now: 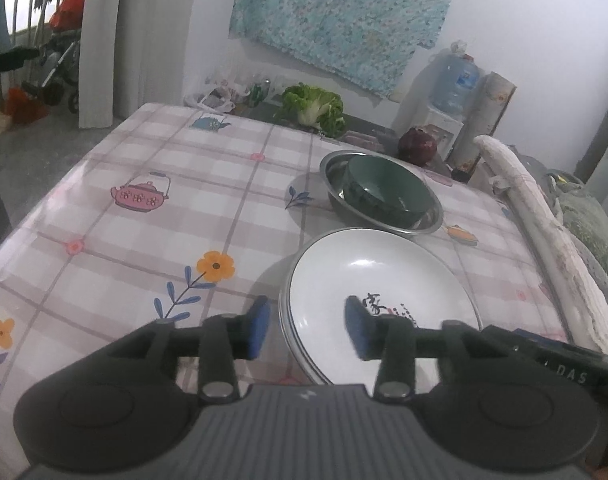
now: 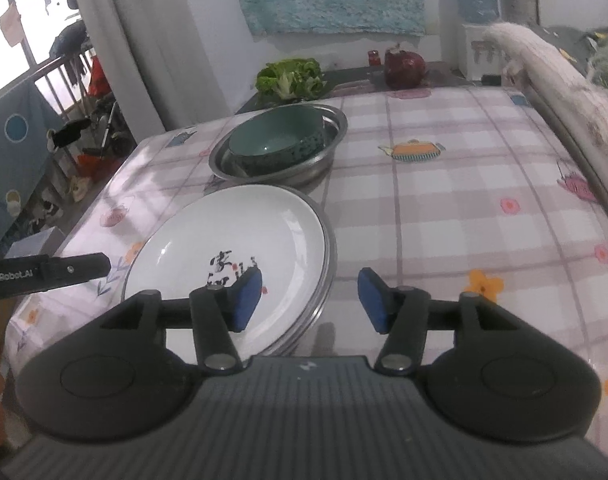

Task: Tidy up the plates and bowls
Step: 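Lower the white plate onto the steel plates and open both grippers, then move both grippers to the steel bowl holding the green bowl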

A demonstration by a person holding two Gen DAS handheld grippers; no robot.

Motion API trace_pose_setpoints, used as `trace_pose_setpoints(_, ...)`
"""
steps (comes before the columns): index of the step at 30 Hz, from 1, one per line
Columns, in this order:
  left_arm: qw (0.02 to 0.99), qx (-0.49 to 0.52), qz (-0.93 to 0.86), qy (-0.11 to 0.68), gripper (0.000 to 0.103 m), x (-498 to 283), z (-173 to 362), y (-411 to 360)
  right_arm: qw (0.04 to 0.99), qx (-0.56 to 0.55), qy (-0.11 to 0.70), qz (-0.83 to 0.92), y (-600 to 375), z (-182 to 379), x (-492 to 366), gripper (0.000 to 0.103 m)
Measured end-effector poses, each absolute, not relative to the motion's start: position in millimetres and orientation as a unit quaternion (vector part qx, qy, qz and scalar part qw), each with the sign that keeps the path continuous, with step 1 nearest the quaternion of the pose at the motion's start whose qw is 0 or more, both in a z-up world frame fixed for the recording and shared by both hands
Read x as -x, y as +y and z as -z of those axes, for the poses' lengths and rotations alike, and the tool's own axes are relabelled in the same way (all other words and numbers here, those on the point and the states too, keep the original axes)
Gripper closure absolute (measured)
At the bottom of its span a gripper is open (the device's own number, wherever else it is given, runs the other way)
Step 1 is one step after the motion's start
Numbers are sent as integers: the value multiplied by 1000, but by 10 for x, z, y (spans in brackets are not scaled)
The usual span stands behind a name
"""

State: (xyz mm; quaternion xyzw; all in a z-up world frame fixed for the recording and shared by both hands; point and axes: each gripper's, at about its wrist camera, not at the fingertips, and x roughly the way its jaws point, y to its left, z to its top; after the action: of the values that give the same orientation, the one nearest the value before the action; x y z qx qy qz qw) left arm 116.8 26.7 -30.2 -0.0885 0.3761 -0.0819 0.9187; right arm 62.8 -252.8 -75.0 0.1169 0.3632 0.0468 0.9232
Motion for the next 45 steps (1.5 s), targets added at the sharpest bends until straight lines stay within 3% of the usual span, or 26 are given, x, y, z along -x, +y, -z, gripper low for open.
trace_pose_setpoints(6,916,79,84,383,46,-1112,250,238,923,-134,360,-40,-2604,744,-494,37)
trace_pose_setpoints(13,917,66,80,385,38,-1027,217,205,921,-148,359,-41,-2653,739,-379,34)
trace_pose_setpoints(45,913,42,86,396,29,-931,196,109,921,-151,355,-46,-2663,656,-226,28)
